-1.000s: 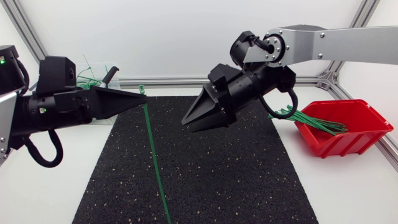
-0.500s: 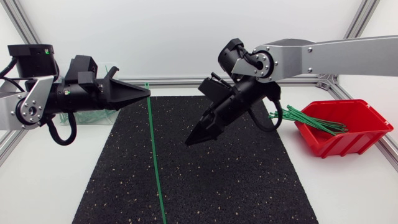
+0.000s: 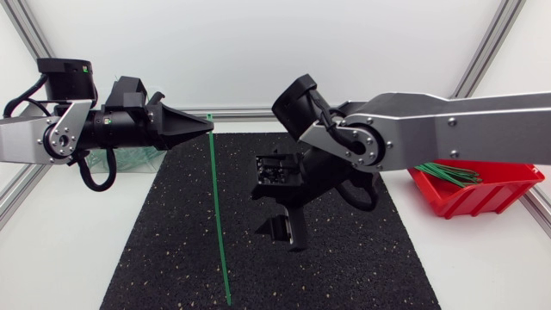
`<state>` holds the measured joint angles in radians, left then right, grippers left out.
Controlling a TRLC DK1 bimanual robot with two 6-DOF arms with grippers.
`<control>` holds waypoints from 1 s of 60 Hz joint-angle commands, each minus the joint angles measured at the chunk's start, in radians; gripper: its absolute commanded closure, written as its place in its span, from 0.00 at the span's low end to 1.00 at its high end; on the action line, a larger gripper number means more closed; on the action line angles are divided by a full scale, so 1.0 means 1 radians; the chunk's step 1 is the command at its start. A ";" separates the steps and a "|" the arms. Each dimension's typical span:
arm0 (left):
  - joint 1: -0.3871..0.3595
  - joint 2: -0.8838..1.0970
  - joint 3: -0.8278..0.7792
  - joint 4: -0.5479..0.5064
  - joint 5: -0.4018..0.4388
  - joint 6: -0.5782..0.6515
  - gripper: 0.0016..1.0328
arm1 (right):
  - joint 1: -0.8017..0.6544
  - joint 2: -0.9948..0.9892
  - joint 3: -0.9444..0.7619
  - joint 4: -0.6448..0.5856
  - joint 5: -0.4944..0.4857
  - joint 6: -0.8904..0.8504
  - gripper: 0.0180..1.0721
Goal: Take a green cable tie from the red box, thread the tail through the head to close it, then place it in the transparent bin on the left.
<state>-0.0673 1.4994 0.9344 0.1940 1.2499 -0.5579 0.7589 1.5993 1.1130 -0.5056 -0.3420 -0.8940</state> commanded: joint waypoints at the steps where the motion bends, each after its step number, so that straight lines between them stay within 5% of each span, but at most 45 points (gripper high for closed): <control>1: 0.011 0.035 0.030 -0.008 0.016 -0.027 0.97 | 0.031 -0.025 -0.031 0.027 0.037 -0.063 0.13; 10: 0.026 0.053 0.046 -0.011 0.022 -0.027 0.97 | 0.082 -0.058 -0.078 0.111 0.147 -0.135 0.05; 35: 0.035 0.117 0.087 -0.036 0.029 -0.023 0.97 | 0.218 -0.091 -0.182 0.305 0.327 -0.243 0.05; 48: 0.037 0.122 0.090 -0.053 0.029 -0.023 0.97 | 0.283 -0.096 -0.311 0.552 0.442 -0.376 0.05; 60: 0.038 0.124 0.089 -0.054 0.029 -0.023 0.97 | 0.312 -0.114 -0.360 0.644 0.477 -0.434 0.05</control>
<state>-0.0345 1.6047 0.9958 0.1463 1.2602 -0.5579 1.0573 1.5108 0.7830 0.1024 0.1169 -1.2724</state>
